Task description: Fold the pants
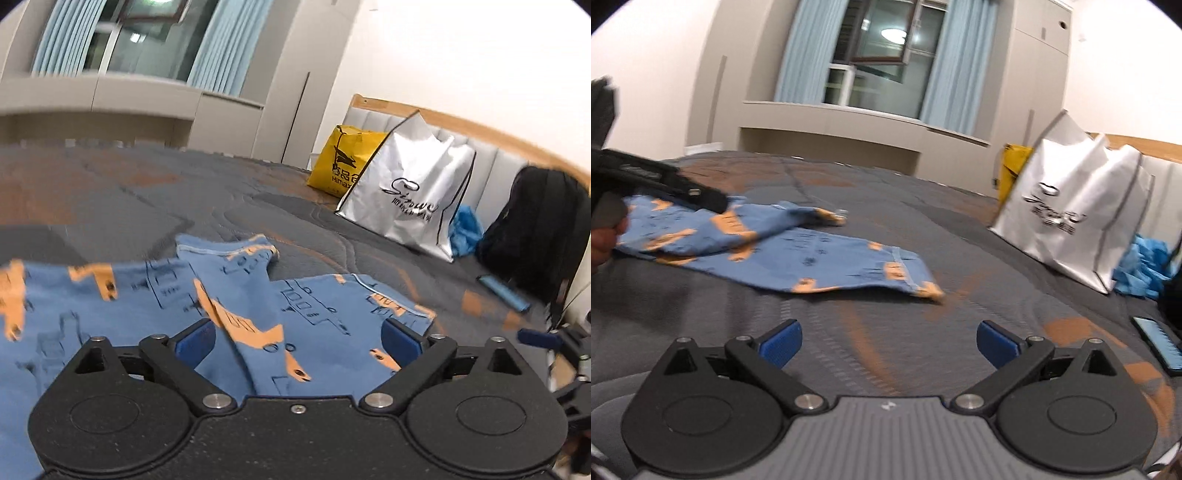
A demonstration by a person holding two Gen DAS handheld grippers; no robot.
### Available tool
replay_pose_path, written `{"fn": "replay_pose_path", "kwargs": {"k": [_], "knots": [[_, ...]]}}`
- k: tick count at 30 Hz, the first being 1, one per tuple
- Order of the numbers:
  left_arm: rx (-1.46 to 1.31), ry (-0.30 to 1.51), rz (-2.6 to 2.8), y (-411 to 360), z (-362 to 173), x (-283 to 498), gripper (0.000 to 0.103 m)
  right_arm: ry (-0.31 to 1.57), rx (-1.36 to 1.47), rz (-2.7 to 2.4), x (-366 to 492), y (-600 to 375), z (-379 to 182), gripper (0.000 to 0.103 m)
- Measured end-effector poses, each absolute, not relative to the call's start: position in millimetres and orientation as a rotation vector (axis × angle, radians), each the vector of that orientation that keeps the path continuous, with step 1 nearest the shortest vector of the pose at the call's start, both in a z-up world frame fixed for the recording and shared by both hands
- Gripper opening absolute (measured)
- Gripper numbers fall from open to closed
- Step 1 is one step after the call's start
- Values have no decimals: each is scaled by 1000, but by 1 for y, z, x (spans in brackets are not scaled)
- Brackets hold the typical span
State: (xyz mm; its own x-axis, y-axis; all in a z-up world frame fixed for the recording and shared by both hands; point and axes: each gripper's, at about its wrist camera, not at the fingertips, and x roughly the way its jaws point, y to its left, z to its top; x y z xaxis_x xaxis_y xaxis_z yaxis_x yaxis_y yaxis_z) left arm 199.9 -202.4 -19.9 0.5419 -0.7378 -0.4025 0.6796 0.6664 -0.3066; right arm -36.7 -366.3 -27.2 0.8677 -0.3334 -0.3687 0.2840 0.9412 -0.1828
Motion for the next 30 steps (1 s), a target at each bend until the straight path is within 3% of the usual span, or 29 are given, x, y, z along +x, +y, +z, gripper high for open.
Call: {"fn": "replay_pose_path", "kwargs": {"k": [5,7,9,11,14,15,17,18,27,30], "knots": [[-210,585,-874,-193,-28,211,80,394,-39,-315,-11,-386,-15,103],[-238,615,-890,-192,-32,214,65,385,3,-281,8,-394,-7,103],[-256,645,-900,-191,-36,217,38,391,42,-230,30,-402,4,103],[-276,659,-904,-188,-38,219,26,412,74,-166,58,-409,17,102],[-292,670,-876,-183,-40,221,8,460,121,-23,110,-414,36,85],[-305,675,-868,-182,-41,223,6,480,135,20,128,-413,40,81],[-330,677,-856,-177,-42,225,3,513,138,77,167,-403,47,60],[-337,677,-853,-176,-42,225,3,537,132,89,186,-396,48,56],[-338,703,-834,-177,-42,230,1,771,-8,97,317,-315,28,58],[-336,704,-833,-178,-42,231,1,815,-71,79,326,-297,24,65]]}}
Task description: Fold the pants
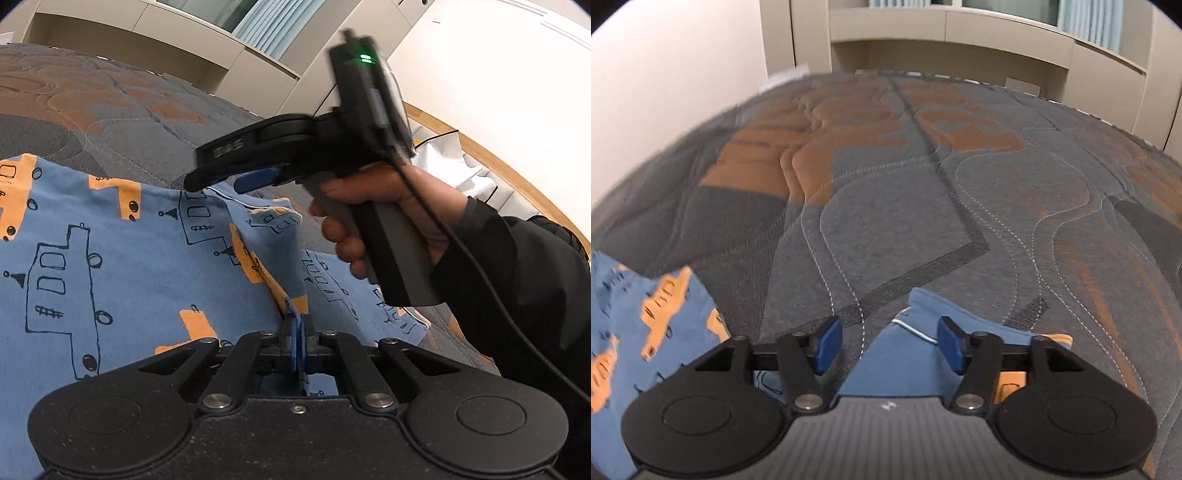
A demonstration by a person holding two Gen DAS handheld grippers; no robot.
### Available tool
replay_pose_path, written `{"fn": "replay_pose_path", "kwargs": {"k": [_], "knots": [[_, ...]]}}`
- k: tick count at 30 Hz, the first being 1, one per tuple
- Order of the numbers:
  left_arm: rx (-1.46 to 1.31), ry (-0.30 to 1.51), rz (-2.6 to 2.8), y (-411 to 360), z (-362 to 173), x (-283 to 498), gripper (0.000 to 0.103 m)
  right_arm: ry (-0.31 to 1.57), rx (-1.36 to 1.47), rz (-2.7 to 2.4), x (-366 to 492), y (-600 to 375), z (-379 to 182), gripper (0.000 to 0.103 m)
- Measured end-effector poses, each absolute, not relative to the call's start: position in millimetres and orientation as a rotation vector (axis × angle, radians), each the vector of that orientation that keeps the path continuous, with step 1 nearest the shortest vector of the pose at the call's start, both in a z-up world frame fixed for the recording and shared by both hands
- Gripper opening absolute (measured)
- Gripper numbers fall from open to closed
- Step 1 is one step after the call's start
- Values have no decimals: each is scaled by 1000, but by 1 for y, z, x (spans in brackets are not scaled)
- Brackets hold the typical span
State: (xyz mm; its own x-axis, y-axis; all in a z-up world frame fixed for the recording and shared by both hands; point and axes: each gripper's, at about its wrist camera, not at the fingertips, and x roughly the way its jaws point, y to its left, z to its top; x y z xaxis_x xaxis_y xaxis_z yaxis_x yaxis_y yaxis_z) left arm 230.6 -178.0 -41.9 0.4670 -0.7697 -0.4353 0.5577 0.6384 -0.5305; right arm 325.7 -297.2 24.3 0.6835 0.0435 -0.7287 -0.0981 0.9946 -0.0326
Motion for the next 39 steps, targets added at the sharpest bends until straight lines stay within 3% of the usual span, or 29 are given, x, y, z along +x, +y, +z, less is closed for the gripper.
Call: {"fn": "replay_pose_path", "kwargs": {"k": [3,5,6,7,8,13,20,30,35,36,37,38,39], "knots": [[-335,700,-833,-178,-42,230,1,848,-162,31,331,-284,14,61],[-334,695,-832,-177,-42,229,0,861,-197,3,332,-280,8,38],[-335,693,-831,-177,-41,229,0,857,-196,5,330,-279,6,34],[-336,690,-832,-176,-40,229,0,846,-181,12,328,-280,7,14],[-337,685,-832,-176,-39,229,0,831,-159,13,325,-282,10,2],[-314,630,-847,-176,-33,222,0,644,-82,-26,281,-313,41,2],[-154,463,-870,-186,-13,192,0,404,204,-118,154,-402,71,2],[70,462,-913,-218,-24,177,0,510,430,-170,76,-457,-8,3],[79,482,-914,-215,-29,171,0,490,522,-155,66,-469,-21,18],[79,483,-913,-215,-29,171,0,485,529,-156,65,-471,-21,23],[78,484,-913,-213,-30,170,0,483,532,-168,65,-471,-21,40],[76,485,-913,-214,-30,170,0,477,534,-190,66,-473,-19,47],[76,486,-912,-214,-30,170,0,468,541,-193,68,-476,-18,47]]}}
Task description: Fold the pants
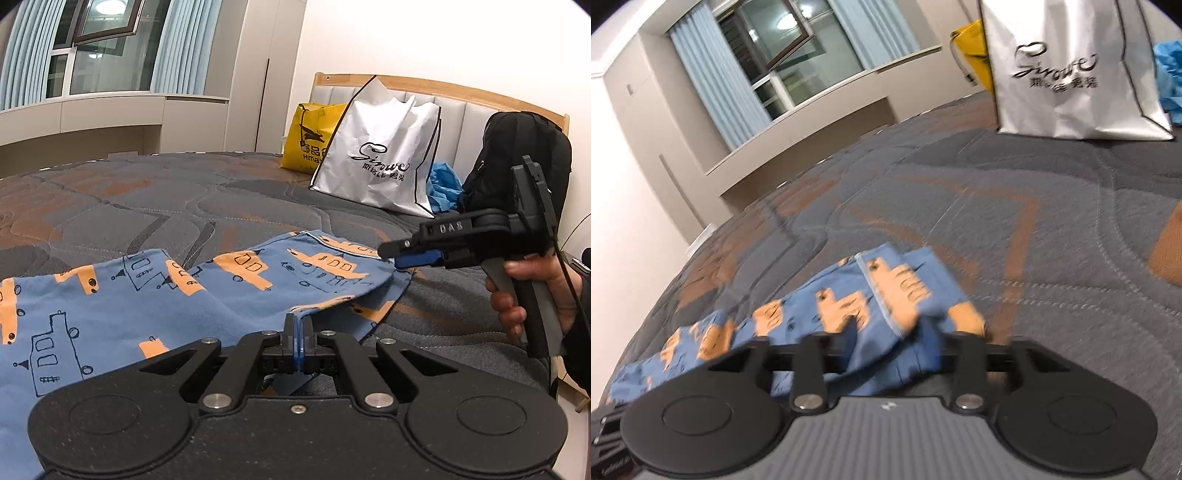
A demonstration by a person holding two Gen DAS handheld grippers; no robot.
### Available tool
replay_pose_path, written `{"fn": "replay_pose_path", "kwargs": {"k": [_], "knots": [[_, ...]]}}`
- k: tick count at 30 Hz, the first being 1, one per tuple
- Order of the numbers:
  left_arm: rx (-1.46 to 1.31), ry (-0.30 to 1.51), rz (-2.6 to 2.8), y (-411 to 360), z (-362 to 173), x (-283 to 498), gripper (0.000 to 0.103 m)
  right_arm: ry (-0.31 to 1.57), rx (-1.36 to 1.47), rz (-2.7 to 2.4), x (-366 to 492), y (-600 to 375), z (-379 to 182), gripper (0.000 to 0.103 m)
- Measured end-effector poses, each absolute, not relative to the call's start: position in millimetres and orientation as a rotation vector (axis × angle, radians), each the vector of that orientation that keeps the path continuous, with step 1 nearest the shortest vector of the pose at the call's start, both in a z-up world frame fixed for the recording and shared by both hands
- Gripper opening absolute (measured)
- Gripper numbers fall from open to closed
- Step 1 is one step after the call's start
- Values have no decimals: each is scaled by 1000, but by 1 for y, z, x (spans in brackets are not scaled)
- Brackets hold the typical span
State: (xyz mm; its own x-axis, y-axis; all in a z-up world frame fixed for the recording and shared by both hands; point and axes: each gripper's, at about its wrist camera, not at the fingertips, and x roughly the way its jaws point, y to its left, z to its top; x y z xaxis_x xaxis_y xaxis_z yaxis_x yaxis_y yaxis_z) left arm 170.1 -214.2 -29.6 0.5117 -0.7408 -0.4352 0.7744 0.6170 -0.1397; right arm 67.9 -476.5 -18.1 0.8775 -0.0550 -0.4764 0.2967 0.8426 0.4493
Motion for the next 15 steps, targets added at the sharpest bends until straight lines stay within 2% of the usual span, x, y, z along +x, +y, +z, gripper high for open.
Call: {"fn": "replay_pose_path", "kwargs": {"k": [3,4,5,6,7,8,15], "knots": [[77,486,-912,-214,-30,170,0,464,594,-198,75,-486,-21,46],[78,485,-912,-214,-29,169,0,470,604,-200,78,-489,-22,40],[78,484,-911,-214,-29,170,0,481,609,-209,83,-491,-24,29],[79,484,-911,-215,-29,170,0,489,605,-220,87,-493,-25,23],[79,485,-910,-216,-29,170,0,495,595,-231,90,-493,-25,12],[80,488,-909,-216,-29,170,0,487,586,-238,91,-494,-24,9],[198,463,-888,-239,-23,162,0,374,456,-317,66,-482,-6,7]]}}
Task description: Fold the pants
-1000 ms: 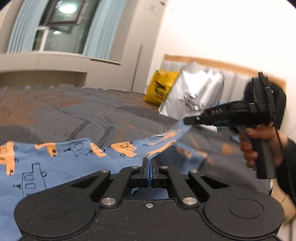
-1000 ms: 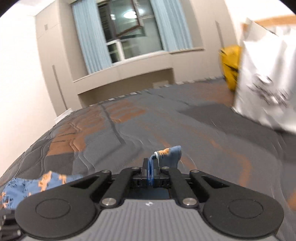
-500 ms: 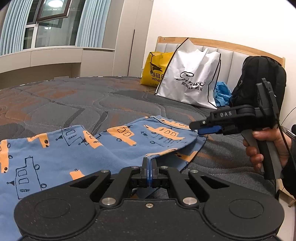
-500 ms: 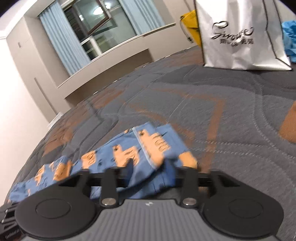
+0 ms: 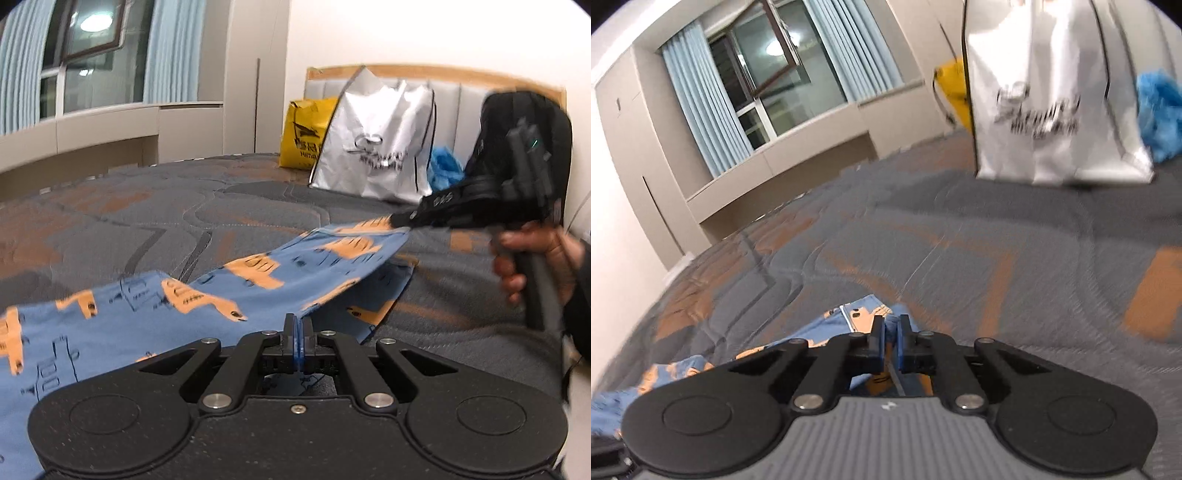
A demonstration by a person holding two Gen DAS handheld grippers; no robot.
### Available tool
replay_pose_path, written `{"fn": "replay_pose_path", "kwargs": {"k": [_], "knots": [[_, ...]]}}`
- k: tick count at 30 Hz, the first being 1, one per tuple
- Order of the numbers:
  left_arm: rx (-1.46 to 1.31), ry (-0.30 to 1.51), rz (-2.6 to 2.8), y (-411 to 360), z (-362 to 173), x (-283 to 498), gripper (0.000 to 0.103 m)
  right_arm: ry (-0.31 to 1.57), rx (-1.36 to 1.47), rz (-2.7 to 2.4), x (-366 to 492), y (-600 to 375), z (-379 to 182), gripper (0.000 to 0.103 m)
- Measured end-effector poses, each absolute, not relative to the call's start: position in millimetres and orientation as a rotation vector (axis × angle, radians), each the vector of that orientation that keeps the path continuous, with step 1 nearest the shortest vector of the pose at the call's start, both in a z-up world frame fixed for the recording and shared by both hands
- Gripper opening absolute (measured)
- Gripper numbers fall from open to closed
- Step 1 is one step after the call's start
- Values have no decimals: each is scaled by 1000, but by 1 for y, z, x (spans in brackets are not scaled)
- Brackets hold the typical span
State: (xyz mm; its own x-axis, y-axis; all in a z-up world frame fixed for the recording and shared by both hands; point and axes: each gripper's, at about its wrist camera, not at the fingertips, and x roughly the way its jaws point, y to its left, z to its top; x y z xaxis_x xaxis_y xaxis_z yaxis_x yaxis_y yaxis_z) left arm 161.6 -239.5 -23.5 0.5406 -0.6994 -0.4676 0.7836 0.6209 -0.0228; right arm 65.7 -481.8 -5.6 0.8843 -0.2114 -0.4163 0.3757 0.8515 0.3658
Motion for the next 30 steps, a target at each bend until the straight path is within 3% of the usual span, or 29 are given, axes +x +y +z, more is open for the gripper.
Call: {"fn": "replay_pose_path", "kwargs": {"k": [5,10,12,13,14,15,17,20,21,26,30], "knots": [[245,539,-894,-252,-32,167,0,417,412,-359,54,-481,-15,7],[179,582,-918,-243,-32,175,16,478,419,-361,59,-485,-31,10],[154,576,-906,-238,-28,175,30,477,387,-374,57,-481,-27,20],[138,571,-901,-235,-25,175,34,474,361,-383,56,-478,-25,33],[122,566,-892,-233,-22,174,46,470,332,-387,56,-475,-22,49],[99,557,-873,-226,-18,172,61,462,305,-387,54,-470,-20,55],[59,534,-823,-212,-10,169,76,455,244,-374,56,-460,-16,70],[5,504,-717,-180,1,162,83,509,126,-380,68,-442,-21,86],[-22,497,-676,-165,4,160,89,543,95,-380,74,-438,-24,87],[-84,447,-404,-74,17,135,101,546,14,-412,80,-416,-21,93],[-50,437,-169,0,13,123,102,501,36,-307,81,-385,-9,100]]}}
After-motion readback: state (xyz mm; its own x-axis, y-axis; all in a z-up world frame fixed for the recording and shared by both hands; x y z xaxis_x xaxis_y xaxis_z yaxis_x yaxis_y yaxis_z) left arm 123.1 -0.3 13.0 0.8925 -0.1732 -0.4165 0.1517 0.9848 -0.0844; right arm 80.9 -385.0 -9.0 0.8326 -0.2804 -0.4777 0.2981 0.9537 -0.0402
